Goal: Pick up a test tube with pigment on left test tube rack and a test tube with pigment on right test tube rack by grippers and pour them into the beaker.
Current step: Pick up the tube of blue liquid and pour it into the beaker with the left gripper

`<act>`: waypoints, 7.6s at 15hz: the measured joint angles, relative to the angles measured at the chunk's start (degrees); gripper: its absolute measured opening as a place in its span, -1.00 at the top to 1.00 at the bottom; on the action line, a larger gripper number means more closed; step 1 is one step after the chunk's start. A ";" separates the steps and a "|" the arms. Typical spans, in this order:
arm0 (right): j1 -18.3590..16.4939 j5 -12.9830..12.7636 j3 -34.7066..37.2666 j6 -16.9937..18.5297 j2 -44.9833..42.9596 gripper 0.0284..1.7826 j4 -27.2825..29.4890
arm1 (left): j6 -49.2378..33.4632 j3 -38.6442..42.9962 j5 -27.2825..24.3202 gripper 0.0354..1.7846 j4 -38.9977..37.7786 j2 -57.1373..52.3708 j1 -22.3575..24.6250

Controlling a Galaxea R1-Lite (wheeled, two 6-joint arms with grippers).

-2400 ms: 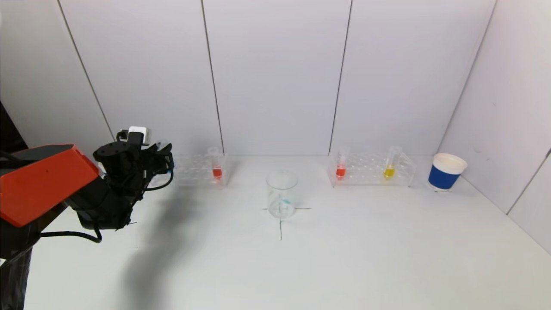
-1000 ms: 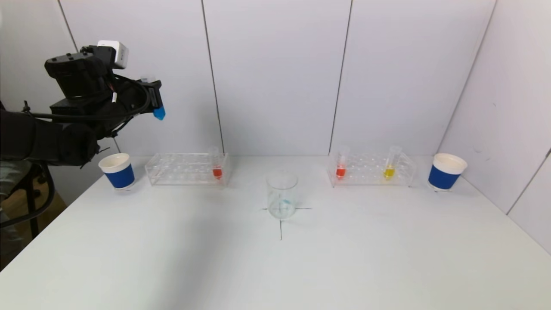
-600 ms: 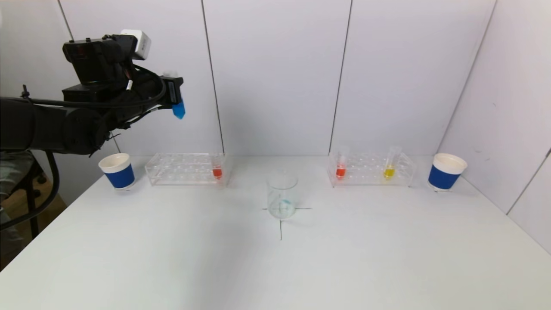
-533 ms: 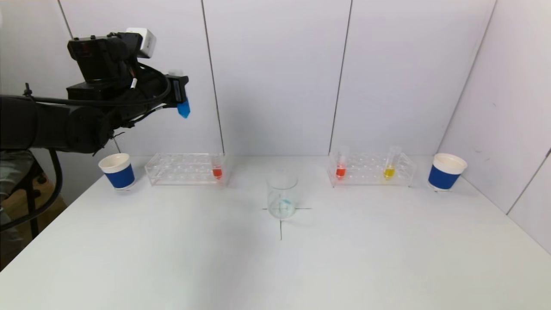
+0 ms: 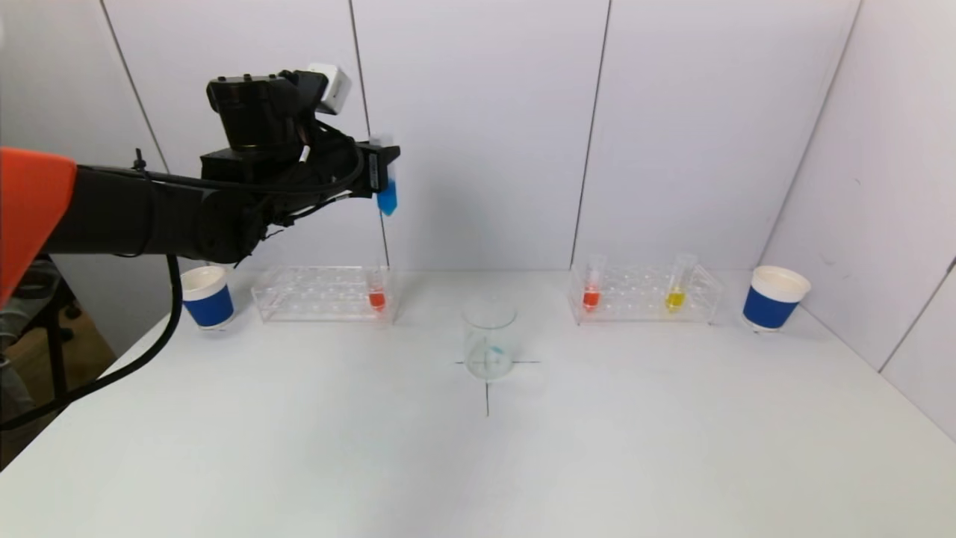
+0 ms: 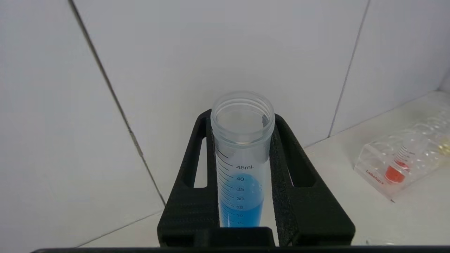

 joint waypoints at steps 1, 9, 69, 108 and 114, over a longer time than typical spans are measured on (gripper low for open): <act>-0.02 0.00 0.00 0.00 0.00 -0.99 0.00 | 0.04 -0.99 -2.36 0.54 1.63 0.94 -0.30; -0.02 0.02 0.00 0.00 0.00 -0.99 -0.02 | 6.01 -11.30 -11.82 0.54 8.72 8.79 -1.50; 0.00 0.00 0.00 0.00 0.00 -0.99 -0.02 | 84.60 0.06 -33.73 0.54 1.16 12.76 -4.86; -0.02 0.00 0.00 0.00 0.00 -0.99 -0.02 | 97.88 3.52 -37.10 0.54 -7.74 12.84 -5.49; -0.02 0.00 0.00 0.00 0.00 -0.99 -0.02 | 101.58 2.86 -37.05 0.54 -7.72 13.75 -4.85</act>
